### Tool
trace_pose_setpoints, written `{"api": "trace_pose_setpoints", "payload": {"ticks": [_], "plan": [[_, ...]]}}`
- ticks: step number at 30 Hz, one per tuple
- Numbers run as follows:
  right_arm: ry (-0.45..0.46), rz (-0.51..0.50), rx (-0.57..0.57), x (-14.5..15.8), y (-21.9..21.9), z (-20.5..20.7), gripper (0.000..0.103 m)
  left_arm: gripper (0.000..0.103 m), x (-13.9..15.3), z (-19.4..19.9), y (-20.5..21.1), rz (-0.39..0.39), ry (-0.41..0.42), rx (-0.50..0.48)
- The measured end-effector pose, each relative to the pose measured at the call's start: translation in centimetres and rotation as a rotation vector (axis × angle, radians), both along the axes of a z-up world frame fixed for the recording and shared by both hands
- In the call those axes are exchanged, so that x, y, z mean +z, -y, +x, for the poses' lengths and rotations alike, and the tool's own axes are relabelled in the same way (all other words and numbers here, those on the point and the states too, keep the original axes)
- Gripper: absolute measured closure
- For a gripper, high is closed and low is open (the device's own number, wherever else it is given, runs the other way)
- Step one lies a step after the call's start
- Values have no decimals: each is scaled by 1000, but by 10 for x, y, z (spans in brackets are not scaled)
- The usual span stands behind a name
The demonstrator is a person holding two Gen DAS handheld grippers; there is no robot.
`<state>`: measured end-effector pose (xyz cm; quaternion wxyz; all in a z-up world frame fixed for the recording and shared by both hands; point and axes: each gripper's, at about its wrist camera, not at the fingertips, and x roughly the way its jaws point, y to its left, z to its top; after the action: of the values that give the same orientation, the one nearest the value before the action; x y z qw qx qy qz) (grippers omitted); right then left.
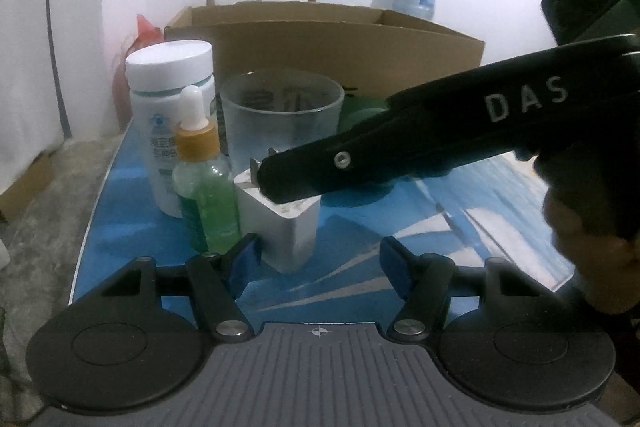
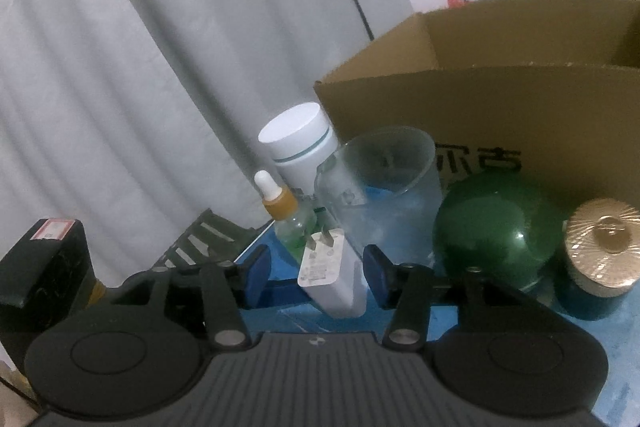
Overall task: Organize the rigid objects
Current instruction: 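Withdraw the right gripper from the box back over the table, then close the right gripper around the white plug charger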
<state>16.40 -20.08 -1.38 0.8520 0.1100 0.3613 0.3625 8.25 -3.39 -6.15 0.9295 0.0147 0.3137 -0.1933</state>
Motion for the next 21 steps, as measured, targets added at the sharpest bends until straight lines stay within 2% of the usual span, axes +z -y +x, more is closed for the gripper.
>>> {"api": "trace_pose_setpoints", "payload": {"ticks": [5, 12, 21], "plan": [[-58, 59, 24, -7, 2, 5, 49, 37, 2, -4, 0, -16, 0, -24], [-34, 25, 28, -2, 9, -17, 49, 37, 4, -13, 9, -25, -8, -71], [-54, 22, -46, -2, 37, -30, 49, 37, 2, -20, 26, -36, -2, -141]]}}
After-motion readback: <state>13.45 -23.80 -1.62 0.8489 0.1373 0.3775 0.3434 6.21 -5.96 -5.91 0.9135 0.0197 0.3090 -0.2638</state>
